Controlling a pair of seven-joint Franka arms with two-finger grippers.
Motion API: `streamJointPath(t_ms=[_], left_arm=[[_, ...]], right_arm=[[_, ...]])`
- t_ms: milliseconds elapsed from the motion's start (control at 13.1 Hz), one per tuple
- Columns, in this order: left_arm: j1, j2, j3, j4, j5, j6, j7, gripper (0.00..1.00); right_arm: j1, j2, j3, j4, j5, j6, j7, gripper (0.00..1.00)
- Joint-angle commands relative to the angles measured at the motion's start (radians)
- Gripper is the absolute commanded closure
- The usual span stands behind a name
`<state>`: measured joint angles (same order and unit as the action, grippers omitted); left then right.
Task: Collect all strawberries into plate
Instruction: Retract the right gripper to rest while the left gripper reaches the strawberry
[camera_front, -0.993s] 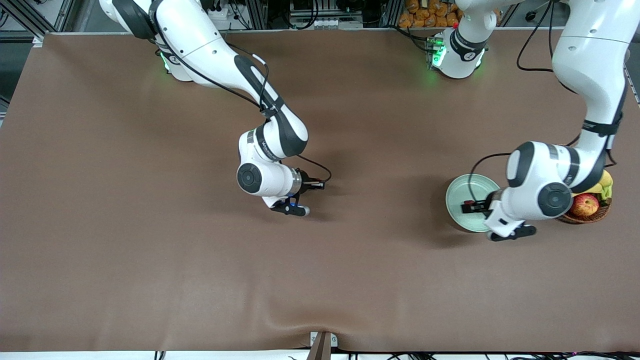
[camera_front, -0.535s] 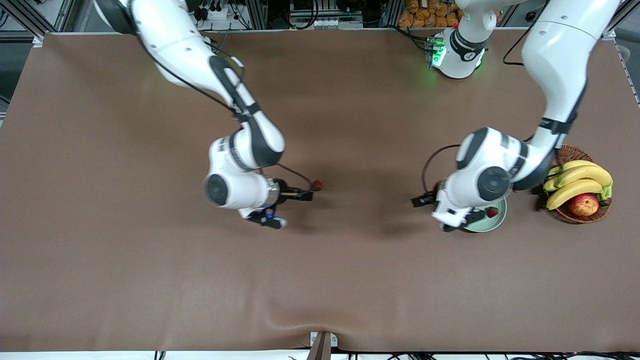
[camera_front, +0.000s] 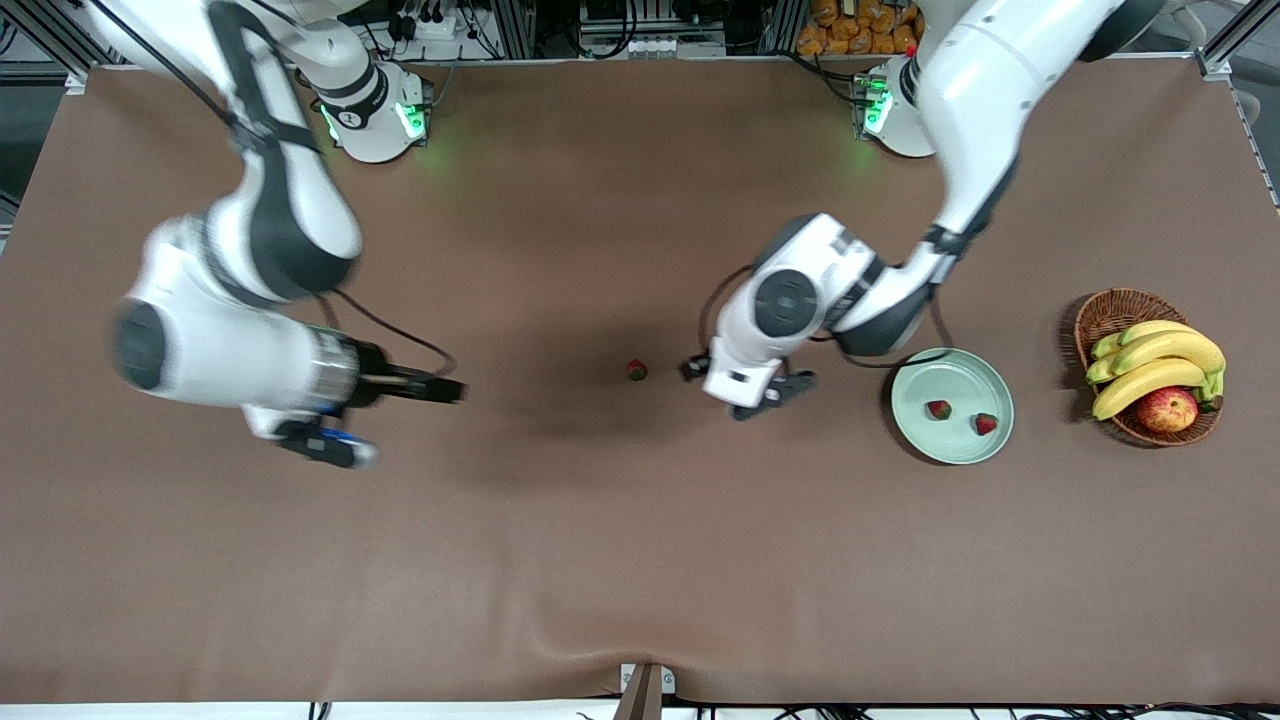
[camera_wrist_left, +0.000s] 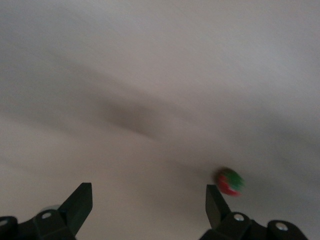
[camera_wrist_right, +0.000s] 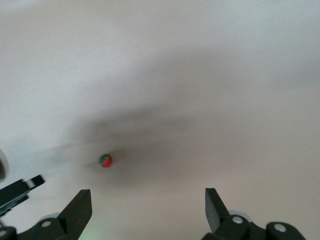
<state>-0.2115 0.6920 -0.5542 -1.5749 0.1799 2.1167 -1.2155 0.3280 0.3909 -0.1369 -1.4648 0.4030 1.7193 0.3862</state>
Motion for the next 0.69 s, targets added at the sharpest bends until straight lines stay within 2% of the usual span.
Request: streamJointPath(t_ms=[0,153,306,535,611], left_arm=[[-0.107,0.069,0.066,0.072,0.000,0.075,-0.029,0.00],[-0.222,0.090,0.161,0.082,0.000,0.143,-0.059,0.01],[-0.317,0.125,0.242,0.116,-0.005,0.160,-0.090,0.07],[-0.355,0.164,0.257,0.156,-0.005,0.186,-0.136,0.21],[-0.356,0.170,0.257,0.156,-0.004,0.207,-0.139,0.22]], right_arm=[[-0.055,-0.127,0.019,-0.026,-0.105,-0.096,0.000,0.00],[-0.070,-0.200,0.023,-0.011,-0.203,-0.176,-0.006,0.00],[-0.105,-0.262,0.030,-0.002,-0.245,-0.259,-0.036,0.00],[-0.171,-0.316,0.030,0.007,-0.257,-0.347,-0.183,0.00],[-0.202,-0.323,0.031,0.030,-0.266,-0.392,-0.228,0.00]])
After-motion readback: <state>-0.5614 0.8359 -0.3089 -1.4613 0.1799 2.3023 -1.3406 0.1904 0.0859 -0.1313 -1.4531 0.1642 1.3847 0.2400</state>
